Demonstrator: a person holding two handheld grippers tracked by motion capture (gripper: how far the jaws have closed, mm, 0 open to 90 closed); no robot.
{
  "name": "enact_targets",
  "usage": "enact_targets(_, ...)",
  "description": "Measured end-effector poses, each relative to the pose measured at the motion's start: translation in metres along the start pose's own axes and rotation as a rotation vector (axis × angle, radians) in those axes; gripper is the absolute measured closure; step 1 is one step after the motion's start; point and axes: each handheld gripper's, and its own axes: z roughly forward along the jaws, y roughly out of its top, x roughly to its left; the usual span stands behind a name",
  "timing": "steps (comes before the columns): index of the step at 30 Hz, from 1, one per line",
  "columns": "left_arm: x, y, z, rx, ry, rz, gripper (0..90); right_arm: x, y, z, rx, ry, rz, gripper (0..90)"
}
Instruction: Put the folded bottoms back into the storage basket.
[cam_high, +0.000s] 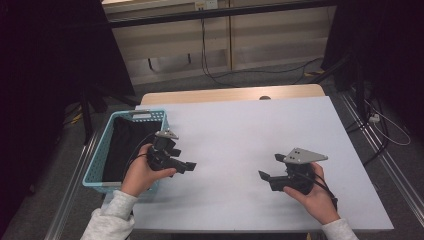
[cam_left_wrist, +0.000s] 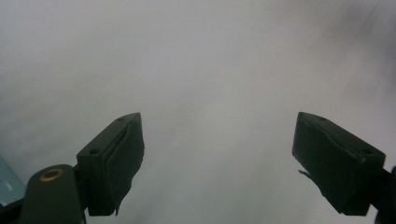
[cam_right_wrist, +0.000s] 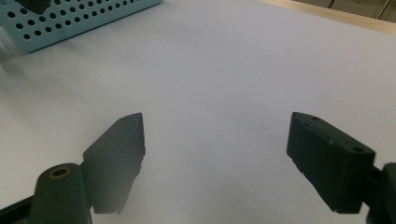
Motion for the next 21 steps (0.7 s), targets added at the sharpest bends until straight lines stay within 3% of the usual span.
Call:
enact_targets(4, -0.003, -0.002, 0.002, 0.014, -0.003, 0.021, 16.3, -0.001, -0.005, -0.004, 0.01, 0.003, -0.007, 18.7)
enact_targets(21, -0.011, -0.012, 0.011, -0.024, -0.021, 0.039, 14.5, -0.009, -0.013, -0.012, 0.029, -0.005, 0.005, 18.6)
